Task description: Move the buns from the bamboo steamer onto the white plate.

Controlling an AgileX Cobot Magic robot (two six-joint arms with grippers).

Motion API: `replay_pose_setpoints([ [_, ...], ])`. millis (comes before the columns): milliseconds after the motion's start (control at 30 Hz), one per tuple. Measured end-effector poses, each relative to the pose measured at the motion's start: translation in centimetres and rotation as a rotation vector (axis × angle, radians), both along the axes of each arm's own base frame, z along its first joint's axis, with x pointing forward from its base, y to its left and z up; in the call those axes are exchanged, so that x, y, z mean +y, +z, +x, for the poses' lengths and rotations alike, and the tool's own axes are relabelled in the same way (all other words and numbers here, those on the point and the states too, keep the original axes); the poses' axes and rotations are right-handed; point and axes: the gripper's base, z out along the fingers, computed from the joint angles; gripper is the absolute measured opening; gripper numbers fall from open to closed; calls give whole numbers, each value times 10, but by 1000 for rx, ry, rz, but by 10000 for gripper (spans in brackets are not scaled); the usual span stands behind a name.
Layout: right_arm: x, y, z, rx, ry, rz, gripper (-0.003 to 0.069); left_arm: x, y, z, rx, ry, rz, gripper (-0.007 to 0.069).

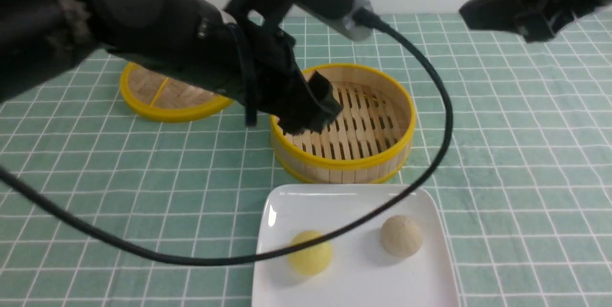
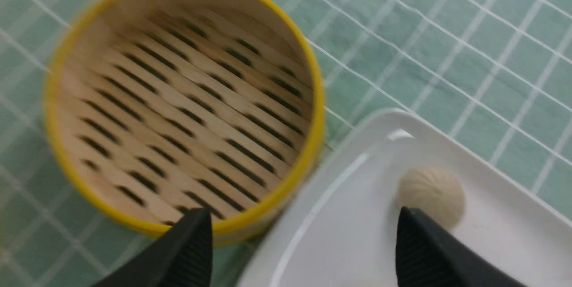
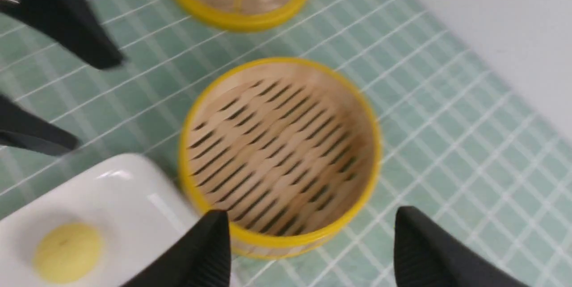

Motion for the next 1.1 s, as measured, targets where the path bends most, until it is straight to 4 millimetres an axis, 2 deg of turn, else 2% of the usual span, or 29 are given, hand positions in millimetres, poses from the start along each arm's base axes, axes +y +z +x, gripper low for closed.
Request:
replay_pose_setpoints([
  [33, -1, 2, 0, -11, -14, 9, 484, 2, 2, -1, -4, 14, -8, 540],
  [100, -12, 13, -4, -85, -111, 10, 484, 20, 28, -12, -113, 106, -21, 540],
  [200, -28, 27, -15, -153, -224, 30, 484, 44, 52, -26, -197, 256, -51, 540],
  [267, -35, 34, -23, -172, -271, 44, 484, 54, 59, -31, -214, 328, -73, 540],
  [367, -52, 46, -49, -181, -356, 70, 484, 80, 75, -44, -279, 496, -72, 539],
  [400, -58, 49, -59, -183, -373, 72, 484, 86, 78, -47, -288, 535, -73, 537],
  [433, -59, 50, -61, -182, -375, 72, 484, 87, 78, -48, -286, 548, -78, 535],
  [667, -90, 63, -126, -188, -415, 62, 484, 120, 107, -82, -412, 653, -158, 479],
  [700, -90, 63, -126, -188, -415, 62, 484, 121, 107, -83, -413, 655, -161, 476],
  [767, -100, 65, -153, -202, -402, 61, 484, 130, 115, -96, -440, 665, -192, 461],
  [933, -112, 65, -193, -203, -366, 104, 484, 140, 121, -110, -465, 673, -223, 455],
  [967, -118, 63, -215, -193, -344, 134, 484, 142, 123, -114, -471, 676, -234, 454],
  [1000, -119, 62, -219, -181, -340, 136, 484, 144, 123, -116, -474, 677, -239, 453],
  [1100, -128, 58, -252, -192, -300, 192, 484, 145, 124, -117, -477, 680, -240, 453],
])
